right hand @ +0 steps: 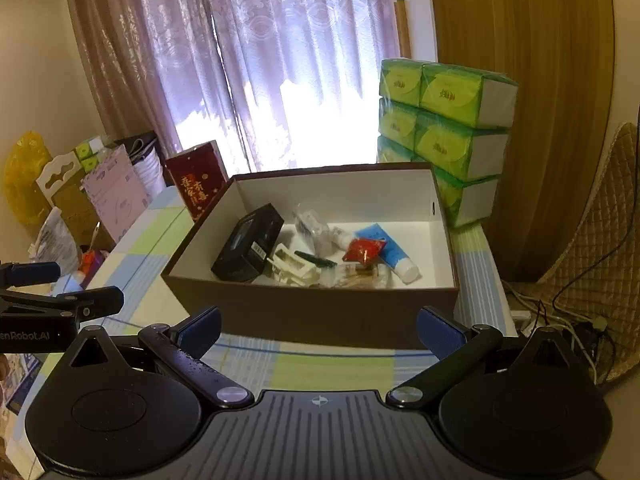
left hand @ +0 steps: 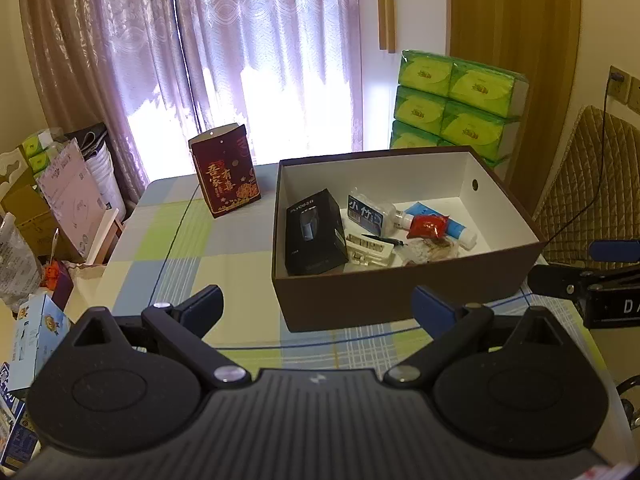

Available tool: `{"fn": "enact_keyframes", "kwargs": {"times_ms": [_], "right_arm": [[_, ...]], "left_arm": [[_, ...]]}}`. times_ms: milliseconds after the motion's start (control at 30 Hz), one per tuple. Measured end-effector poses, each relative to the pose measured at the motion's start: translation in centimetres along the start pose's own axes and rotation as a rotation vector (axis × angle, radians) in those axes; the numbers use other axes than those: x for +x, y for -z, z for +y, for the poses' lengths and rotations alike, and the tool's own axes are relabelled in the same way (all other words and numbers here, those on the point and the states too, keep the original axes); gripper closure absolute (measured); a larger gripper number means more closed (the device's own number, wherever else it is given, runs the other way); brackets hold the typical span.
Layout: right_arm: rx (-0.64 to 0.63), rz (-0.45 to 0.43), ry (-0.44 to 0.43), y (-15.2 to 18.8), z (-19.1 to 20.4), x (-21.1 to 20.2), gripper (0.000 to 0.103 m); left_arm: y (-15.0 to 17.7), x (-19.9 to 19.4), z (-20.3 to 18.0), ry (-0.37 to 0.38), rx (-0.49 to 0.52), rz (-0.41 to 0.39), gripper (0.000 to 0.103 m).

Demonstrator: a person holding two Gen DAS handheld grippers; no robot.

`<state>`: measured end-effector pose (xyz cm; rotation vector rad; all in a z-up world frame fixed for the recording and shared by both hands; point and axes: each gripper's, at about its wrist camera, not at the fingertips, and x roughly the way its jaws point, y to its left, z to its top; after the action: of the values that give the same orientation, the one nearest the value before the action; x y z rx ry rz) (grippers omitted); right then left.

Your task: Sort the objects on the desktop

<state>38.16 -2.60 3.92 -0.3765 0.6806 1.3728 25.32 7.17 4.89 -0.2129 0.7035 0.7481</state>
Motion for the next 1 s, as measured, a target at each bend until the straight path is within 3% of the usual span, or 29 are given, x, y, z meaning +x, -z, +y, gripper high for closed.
{"fn": "enact_keyframes", "kwargs": {"times_ms": [333,1000], "right_arm": [[-0.027,0.003,-0.011,2.0,0.5,-1.6,0.002],[-0.071,-0.031,-0.004,2.7,1.5,-3.5,0.002]], "left_arm": [[1.7,-1.8,-0.8,-0.022,0.011,0.003,0.004],[4.2,-3.4,-0.7,-0.081,0.014,0.031,0.004]]}}
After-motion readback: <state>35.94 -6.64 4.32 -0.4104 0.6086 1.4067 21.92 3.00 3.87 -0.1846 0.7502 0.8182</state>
